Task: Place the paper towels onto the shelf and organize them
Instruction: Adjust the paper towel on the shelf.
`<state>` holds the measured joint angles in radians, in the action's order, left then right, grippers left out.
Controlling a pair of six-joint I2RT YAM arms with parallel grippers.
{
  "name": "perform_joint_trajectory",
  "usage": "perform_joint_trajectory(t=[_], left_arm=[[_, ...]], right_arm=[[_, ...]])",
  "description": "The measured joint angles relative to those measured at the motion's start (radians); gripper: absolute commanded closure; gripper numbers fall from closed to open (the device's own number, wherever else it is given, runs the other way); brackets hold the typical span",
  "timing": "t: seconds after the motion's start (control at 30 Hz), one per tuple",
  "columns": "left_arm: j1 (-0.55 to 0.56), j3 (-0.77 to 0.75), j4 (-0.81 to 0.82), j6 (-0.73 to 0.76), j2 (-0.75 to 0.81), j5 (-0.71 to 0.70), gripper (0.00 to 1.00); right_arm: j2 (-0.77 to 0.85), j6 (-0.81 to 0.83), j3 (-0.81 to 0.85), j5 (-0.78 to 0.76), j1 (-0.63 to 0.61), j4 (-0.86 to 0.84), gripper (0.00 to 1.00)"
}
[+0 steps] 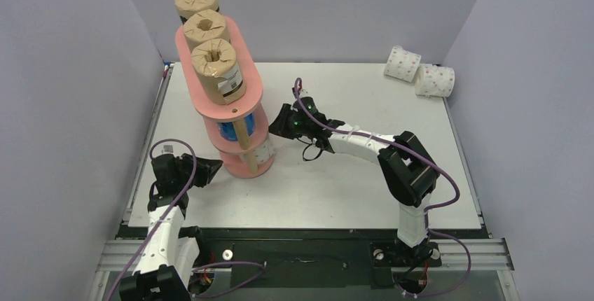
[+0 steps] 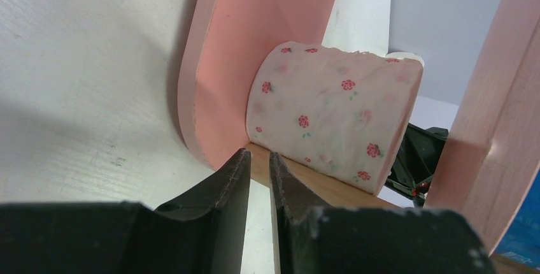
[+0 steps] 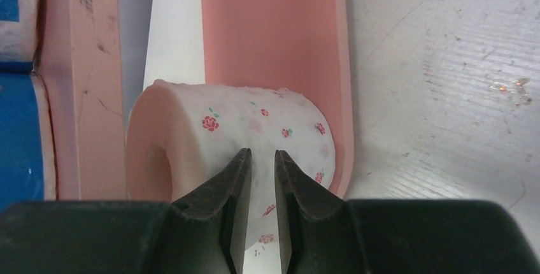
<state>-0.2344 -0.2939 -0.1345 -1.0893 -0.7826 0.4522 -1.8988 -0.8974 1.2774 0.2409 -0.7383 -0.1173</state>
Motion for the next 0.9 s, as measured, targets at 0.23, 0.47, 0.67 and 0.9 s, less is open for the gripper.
perform_joint_trajectory(t=[0.23, 0.47, 0.67, 0.9], left_arm=[[-0.002, 0.0, 0.028, -0.003, -0.02, -0.002, 0.85], [-0.002, 0.0, 0.05, -0.008, -0.056, -0.006, 0.83], [-0.003, -0.001, 0.091, -0.017, -0.092, -0.005, 0.83], [-0.002, -0.002, 0.13, -0.025, -0.115, 0.002, 0.79]], right_arm=[[-0.026, -0.006, 0.031, 0.0, -0.019, 0.001, 0.82], [-0.04, -0.014, 0.048, 0.005, -0.027, -0.002, 0.81], [-0.006, -0.031, -0.021, 0.031, 0.002, -0.024, 0.78], [0.122, -0.039, -0.175, 0.043, 0.031, -0.086, 0.47]])
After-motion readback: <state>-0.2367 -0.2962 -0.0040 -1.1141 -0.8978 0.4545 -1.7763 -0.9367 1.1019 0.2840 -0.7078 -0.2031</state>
